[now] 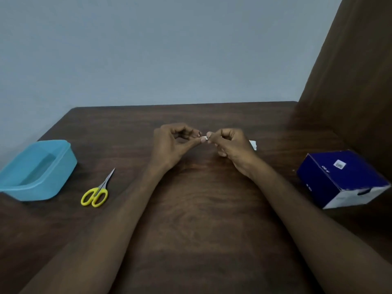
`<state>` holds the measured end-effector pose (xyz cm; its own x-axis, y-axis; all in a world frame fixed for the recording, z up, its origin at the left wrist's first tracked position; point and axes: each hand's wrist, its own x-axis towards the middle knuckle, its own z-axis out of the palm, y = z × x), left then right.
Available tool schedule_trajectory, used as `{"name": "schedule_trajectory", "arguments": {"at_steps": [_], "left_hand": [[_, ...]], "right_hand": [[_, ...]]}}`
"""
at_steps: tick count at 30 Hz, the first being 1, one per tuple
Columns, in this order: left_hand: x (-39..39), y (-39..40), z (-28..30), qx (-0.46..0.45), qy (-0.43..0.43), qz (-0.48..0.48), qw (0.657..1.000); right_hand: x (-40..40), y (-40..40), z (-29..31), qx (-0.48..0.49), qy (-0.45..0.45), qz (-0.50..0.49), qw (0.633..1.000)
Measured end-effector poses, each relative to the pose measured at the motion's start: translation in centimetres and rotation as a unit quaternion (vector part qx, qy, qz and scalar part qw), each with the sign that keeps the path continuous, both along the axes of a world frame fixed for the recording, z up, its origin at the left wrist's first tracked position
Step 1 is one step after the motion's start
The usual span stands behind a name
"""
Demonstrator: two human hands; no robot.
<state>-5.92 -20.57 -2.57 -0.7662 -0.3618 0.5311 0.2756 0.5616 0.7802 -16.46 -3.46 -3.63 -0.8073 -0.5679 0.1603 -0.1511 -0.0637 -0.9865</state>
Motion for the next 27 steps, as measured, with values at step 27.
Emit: {"name": "schedule_trajectory", "arguments": {"at_steps": [27], "left_hand": [[3.1, 1.2, 0.2, -0.126, -0.107, 0.063, 0.984]], "right_hand": [[3.4, 0.7, 0.7, 0.192, 0.317, -0.062, 0.927]]}}
